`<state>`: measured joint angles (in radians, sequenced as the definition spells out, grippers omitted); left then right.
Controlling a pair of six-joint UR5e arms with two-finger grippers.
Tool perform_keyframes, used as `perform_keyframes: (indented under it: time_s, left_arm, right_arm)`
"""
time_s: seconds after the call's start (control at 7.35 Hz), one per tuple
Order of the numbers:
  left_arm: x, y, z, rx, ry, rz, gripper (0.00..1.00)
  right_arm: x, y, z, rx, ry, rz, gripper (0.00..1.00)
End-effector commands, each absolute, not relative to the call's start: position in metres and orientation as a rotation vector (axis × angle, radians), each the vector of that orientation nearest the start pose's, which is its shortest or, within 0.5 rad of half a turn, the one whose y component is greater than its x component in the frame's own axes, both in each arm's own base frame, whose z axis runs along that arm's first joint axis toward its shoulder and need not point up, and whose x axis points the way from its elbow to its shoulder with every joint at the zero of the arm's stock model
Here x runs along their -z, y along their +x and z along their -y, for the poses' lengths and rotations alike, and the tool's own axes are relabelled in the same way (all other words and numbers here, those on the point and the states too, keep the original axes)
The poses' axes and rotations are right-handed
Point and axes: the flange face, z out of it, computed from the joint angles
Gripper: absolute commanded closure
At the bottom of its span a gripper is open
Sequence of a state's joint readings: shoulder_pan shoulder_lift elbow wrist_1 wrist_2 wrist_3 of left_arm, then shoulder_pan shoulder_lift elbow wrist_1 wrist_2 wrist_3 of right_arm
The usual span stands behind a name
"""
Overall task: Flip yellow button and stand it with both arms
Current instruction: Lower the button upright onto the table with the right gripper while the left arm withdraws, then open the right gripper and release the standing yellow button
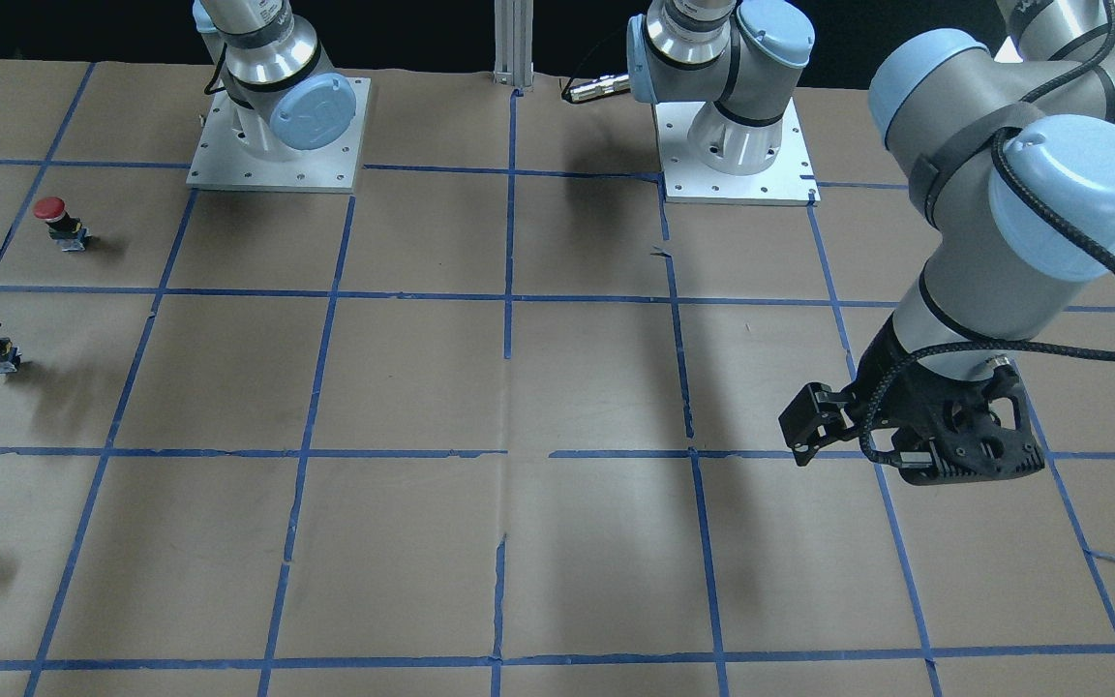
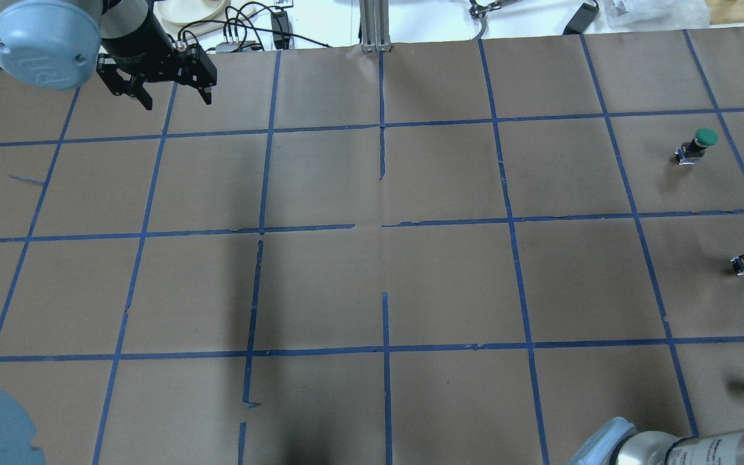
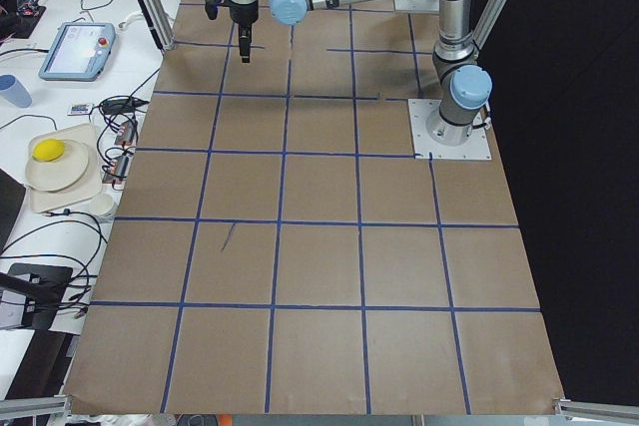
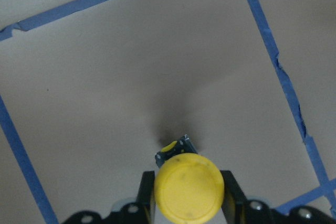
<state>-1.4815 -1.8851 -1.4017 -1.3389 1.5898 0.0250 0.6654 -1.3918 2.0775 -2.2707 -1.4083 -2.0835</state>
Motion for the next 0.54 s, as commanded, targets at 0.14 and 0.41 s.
perform_keyframes:
  time_s: [0.14, 0.41]
  left_arm:
    - [-0.425, -0.072, 0.629, 0.077, -0.094, -3.121, 0.0]
    - [-0.426, -0.071, 0.628, 0.08, -0.096, -3.12, 0.0]
  right_arm:
    - [-0.25, -0.286, 0.418, 0.284, -1.707, -2.652, 0.0]
    - [-0.326, -0.296, 0.443, 0.27, -1.549, -2.685, 0.0]
